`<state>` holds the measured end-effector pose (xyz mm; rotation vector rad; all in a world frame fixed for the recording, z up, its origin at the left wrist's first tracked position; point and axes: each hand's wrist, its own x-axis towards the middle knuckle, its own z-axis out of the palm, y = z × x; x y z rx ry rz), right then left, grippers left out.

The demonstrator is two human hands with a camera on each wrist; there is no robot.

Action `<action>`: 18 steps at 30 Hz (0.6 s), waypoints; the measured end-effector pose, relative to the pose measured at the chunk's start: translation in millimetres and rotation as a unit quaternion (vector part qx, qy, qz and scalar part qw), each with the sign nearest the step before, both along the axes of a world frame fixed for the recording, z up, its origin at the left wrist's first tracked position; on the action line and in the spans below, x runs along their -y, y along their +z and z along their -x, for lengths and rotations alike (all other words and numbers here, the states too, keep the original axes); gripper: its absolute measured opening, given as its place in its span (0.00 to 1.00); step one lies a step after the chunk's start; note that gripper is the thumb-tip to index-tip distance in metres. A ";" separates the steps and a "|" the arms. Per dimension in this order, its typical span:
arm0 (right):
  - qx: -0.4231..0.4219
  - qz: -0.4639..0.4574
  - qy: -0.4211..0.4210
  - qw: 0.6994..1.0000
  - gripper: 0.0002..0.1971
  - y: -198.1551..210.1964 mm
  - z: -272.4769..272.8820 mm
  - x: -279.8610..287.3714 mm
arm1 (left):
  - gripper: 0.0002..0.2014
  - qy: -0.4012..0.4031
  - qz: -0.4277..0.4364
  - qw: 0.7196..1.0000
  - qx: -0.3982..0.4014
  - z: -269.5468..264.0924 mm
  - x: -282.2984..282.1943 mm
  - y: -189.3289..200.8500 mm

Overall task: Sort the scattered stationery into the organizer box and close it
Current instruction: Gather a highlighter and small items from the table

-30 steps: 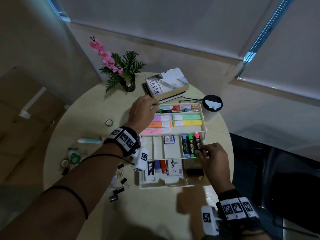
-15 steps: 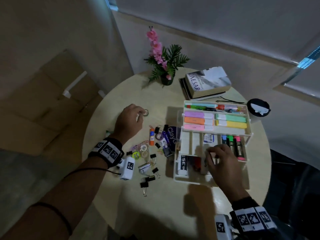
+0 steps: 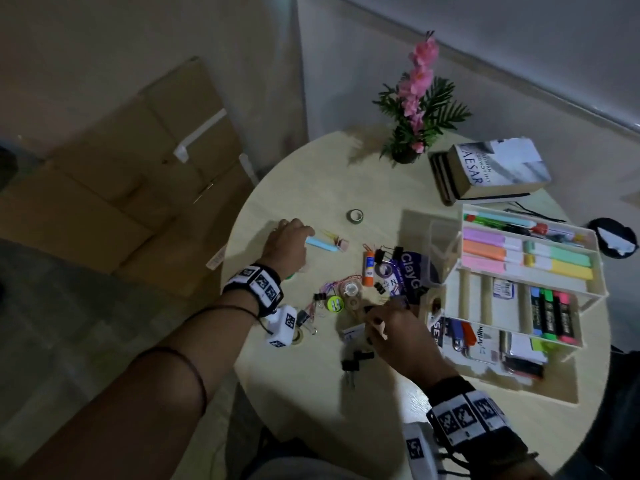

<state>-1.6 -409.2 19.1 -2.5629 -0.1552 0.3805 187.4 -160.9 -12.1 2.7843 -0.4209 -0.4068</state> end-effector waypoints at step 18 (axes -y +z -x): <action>-0.050 -0.008 -0.157 0.986 0.02 -23.3 -10.4 -8.4 | 0.14 0.028 0.257 0.949 -0.181 6.8 -34.2 -6.3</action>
